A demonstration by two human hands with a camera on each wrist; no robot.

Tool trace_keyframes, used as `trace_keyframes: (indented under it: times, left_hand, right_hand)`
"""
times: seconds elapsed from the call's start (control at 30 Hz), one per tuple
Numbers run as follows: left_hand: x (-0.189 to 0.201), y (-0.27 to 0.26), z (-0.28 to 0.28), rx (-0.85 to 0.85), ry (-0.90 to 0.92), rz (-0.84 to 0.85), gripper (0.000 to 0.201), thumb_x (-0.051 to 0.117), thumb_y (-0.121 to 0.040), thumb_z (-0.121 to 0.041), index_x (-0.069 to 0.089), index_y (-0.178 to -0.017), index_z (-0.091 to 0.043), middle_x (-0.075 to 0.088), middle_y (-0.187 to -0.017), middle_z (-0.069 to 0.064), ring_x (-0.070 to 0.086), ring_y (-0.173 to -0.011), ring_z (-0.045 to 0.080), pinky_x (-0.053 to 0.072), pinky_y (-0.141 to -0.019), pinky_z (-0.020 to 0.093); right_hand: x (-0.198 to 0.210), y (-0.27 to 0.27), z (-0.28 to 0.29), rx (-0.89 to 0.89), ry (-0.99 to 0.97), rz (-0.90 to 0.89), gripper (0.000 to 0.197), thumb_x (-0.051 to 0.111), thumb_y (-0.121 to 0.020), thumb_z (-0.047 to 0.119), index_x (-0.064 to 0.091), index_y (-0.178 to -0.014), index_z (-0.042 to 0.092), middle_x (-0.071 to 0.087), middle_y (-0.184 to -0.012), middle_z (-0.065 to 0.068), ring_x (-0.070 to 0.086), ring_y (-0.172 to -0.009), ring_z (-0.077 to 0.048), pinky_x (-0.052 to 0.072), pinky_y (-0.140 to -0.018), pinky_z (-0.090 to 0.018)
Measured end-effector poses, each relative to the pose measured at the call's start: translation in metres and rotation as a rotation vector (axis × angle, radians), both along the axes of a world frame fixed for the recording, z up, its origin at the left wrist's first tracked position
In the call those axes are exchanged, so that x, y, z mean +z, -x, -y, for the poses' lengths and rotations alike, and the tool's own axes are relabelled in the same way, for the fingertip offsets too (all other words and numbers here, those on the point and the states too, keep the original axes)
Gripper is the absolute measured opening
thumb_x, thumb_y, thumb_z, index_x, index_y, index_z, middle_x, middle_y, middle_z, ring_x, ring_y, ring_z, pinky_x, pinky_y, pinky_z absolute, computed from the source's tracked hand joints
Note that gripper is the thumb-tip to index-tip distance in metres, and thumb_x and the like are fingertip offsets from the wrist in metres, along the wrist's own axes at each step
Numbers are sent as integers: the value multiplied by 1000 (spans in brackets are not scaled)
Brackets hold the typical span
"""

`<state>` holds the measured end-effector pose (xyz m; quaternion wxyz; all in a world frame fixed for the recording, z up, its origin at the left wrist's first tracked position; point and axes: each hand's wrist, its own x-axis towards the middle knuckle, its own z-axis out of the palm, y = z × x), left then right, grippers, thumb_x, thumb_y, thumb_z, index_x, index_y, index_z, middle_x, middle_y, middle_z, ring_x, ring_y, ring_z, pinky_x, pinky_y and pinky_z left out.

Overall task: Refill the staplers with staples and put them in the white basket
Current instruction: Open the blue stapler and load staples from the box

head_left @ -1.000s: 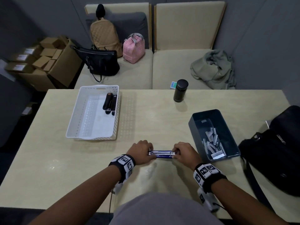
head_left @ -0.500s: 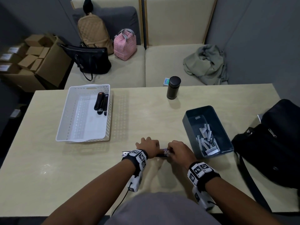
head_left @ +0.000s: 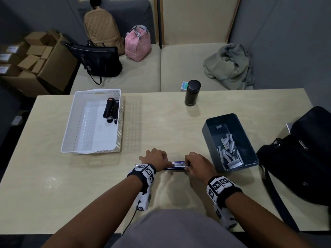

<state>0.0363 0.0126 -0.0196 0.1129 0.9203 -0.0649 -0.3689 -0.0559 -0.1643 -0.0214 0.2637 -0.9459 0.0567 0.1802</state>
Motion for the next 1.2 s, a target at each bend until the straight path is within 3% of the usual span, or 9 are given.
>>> trace_keyframes:
  times: [0.13, 0.3, 0.43, 0.6, 0.67, 0.8, 0.87, 1.03, 1.2]
  left_hand:
    - [-2, -1, 1, 51, 89, -73, 18, 67, -60, -42, 60, -64, -25, 63, -68, -8, 65, -81, 21, 45, -83, 37]
    - [-2, 3, 4, 97, 129, -32, 12, 68, -63, -32, 60, -64, -23, 67, -77, -5, 63, -83, 19, 42, -79, 36]
    - [-2, 2, 3, 111, 170, -67, 12, 68, -60, -32, 64, -64, -22, 70, -71, -6, 67, -79, 18, 53, -83, 38]
    - [-5, -1, 2, 80, 205, -92, 14, 67, -56, -32, 64, -63, -21, 70, -64, -5, 69, -74, 19, 58, -76, 38]
    - [-6, 0, 2, 63, 232, -90, 10, 67, -58, -30, 63, -62, -22, 68, -63, -6, 68, -71, 19, 59, -72, 36]
    - [-3, 9, 4, 21, 287, -15, 10, 69, -70, -19, 63, -64, -25, 62, -61, -8, 60, -66, 15, 50, -62, 25]
    - [-4, 13, 3, 29, 326, 10, 15, 68, -73, -13, 65, -65, -25, 59, -55, -10, 57, -59, 10, 41, -54, 16]
    - [-7, 10, 0, 46, 349, -10, 13, 71, -75, -11, 71, -69, -22, 63, -56, -10, 56, -56, 4, 39, -51, 8]
    - [-7, 8, 2, 74, 350, -37, 13, 71, -75, -9, 72, -69, -20, 65, -58, -6, 58, -55, 6, 40, -47, 4]
  right_hand:
    - [0, 1, -2, 7, 10, -20, 14, 65, -80, 20, 54, -89, 20, 56, -94, -1, 57, -82, -24, 50, -68, -37]
    - [11, 2, 8, -54, -149, 31, 26, 69, -78, 19, 56, -101, 24, 58, -95, 5, 57, -82, -14, 53, -72, -33]
    - [34, -7, 21, -155, -244, 331, 7, 62, -86, 12, 60, -88, 19, 59, -85, 6, 57, -73, -7, 47, -63, -22]
    - [63, -25, 67, -499, -220, 584, 4, 61, -86, 6, 63, -86, 10, 60, -83, 0, 56, -71, -11, 44, -65, -14]
    - [56, -31, 95, -575, -164, 482, 8, 58, -86, 4, 64, -86, 10, 64, -86, -4, 59, -74, -14, 45, -68, -18]
    - [30, -30, 136, -598, -41, 14, 14, 55, -83, 5, 67, -80, 12, 71, -95, -11, 66, -90, -27, 49, -82, -26]
    - [23, -28, 138, -526, 66, -126, 12, 57, -83, 7, 68, -78, 5, 68, -90, -15, 67, -88, -32, 51, -75, -29]
    - [16, -31, 122, -424, 218, -194, 16, 63, -83, 10, 69, -93, 0, 65, -103, -22, 66, -89, -38, 57, -74, -38]
    - [10, -34, 114, -429, 266, -158, 7, 59, -85, 4, 62, -82, -2, 65, -101, -24, 66, -91, -38, 54, -70, -38]
